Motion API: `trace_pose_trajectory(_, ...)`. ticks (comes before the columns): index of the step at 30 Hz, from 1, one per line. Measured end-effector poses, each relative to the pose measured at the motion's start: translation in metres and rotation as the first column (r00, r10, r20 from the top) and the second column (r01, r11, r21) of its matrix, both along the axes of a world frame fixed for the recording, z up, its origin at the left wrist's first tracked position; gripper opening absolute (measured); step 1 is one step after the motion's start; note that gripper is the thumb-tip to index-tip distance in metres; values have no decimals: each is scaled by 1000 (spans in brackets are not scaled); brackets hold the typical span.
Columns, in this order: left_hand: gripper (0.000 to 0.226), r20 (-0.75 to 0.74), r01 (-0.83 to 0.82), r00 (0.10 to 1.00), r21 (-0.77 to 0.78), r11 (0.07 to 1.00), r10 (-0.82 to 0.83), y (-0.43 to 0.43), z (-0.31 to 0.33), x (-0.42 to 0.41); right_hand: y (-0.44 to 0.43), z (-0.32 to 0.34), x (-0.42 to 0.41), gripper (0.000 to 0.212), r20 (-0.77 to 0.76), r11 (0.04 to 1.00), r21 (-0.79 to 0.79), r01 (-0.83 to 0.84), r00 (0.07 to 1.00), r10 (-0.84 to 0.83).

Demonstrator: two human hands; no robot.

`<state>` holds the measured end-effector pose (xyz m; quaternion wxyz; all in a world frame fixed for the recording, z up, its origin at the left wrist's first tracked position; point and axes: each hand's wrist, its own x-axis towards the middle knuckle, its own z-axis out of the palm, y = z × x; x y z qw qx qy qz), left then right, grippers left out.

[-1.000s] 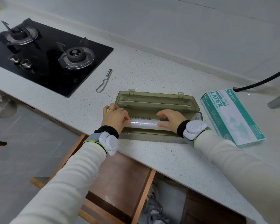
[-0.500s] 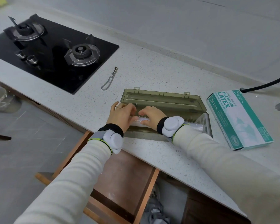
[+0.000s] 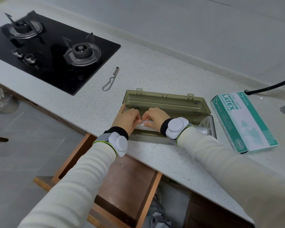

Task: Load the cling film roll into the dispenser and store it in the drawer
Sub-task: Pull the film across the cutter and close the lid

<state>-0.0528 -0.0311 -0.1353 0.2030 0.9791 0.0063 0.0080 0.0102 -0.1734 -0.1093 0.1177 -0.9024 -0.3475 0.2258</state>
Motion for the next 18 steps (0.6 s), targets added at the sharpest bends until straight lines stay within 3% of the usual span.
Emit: trace_pose_trajectory(18,16,46,-66,997,35,997,64,-4,-10,-2,-52,20,12,23,-15,953,-301,23,999,-29)
